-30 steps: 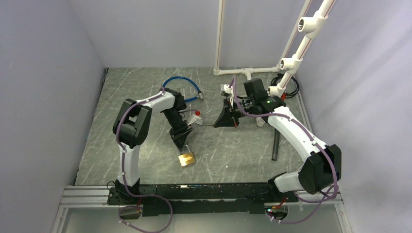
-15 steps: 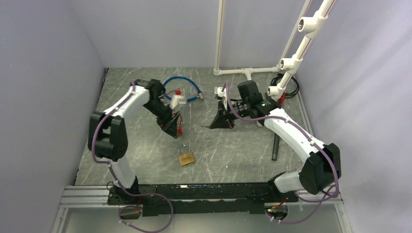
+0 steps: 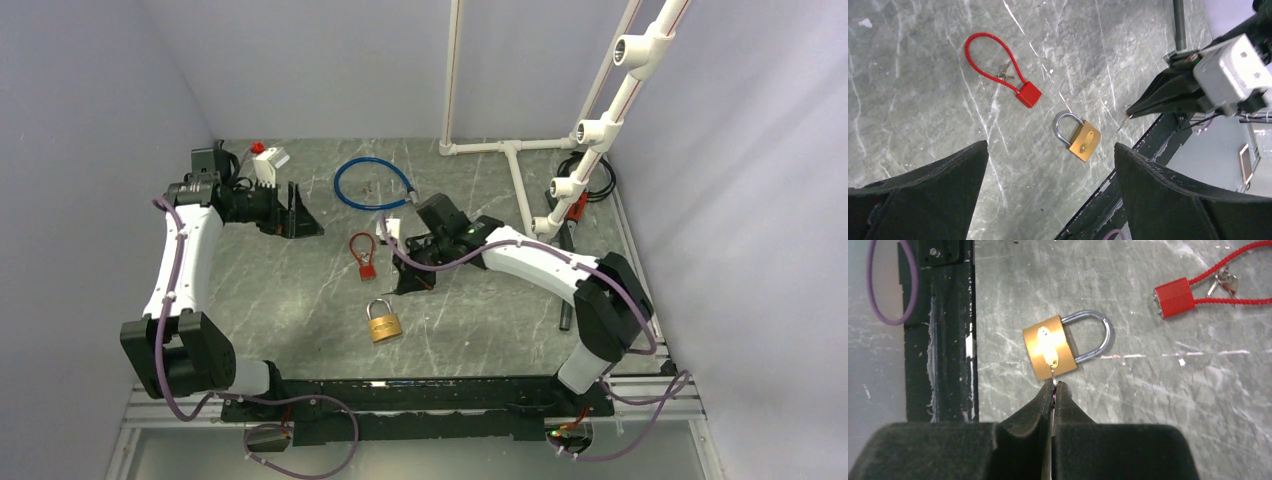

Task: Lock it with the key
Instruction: Place the key at the center of the board.

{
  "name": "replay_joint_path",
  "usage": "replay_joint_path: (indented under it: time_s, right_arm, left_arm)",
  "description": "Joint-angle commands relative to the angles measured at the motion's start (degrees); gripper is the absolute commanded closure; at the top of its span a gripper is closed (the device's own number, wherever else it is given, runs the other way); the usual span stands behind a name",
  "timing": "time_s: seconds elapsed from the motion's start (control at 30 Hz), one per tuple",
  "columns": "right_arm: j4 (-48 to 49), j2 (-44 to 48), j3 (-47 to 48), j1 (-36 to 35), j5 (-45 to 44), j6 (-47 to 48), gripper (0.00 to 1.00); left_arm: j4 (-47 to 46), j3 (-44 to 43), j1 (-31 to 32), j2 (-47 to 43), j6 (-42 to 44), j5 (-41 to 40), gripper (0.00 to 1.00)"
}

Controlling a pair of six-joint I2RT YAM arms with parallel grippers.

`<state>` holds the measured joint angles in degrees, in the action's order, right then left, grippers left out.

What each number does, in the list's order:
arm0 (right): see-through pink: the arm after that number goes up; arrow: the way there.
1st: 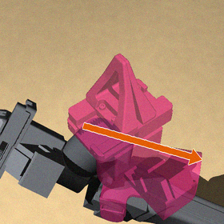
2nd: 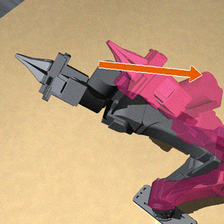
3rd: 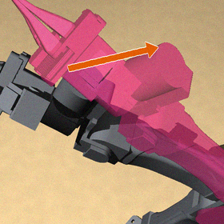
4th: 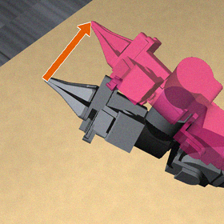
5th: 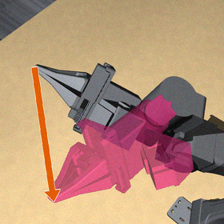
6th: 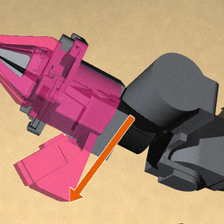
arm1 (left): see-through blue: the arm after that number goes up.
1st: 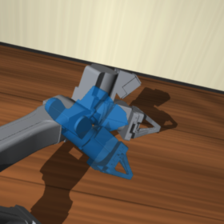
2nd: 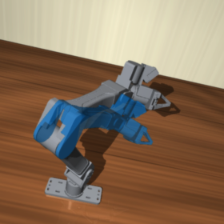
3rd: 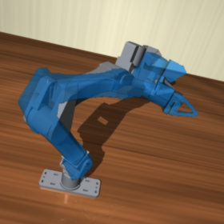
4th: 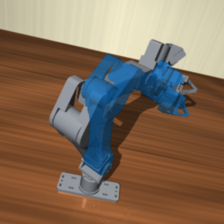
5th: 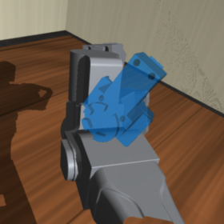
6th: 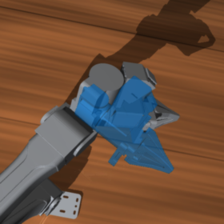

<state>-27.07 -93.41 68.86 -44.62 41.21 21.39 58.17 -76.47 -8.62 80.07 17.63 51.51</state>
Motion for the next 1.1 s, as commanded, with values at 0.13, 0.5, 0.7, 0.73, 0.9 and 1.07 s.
replay_joint_path:
  time_s: [0.13,0.5,0.7,0.73,0.9,1.07]
  right_arm:
    - [10.2,-7.1,0.9,-5.6,-5.7,-2.5,1.0]
    - [14.4,-15.2,3.0,-7.5,-9.0,-3.8,1.0]
    - [15.1,-16.0,3.4,-7.8,-9.0,-4.4,0.97]
    - [15.0,-16.3,3.6,-7.8,-8.9,-4.5,0.95]
    - [13.7,-16.4,3.8,-8.0,-8.9,-3.8,0.81]
    - [13.0,-13.2,2.8,-8.0,-8.9,-3.9,0.67]
  left_arm:
    - [-4.8,4.1,-1.8,-4.7,-11.9,-2.8,0.01]
    - [-4.0,3.2,-3.2,-5.6,-12.1,-5.2,0.01]
    - [-4.7,4.3,-3.1,-5.8,-12.7,-5.4,0.01]
    - [-4.7,4.5,-3.1,-5.7,-12.8,-5.4,0.01]
    - [-3.9,3.5,-3.1,-4.5,-12.5,-6.1,0.01]
    - [-0.6,1.0,-3.0,-1.9,-9.9,-6.6,0.01]
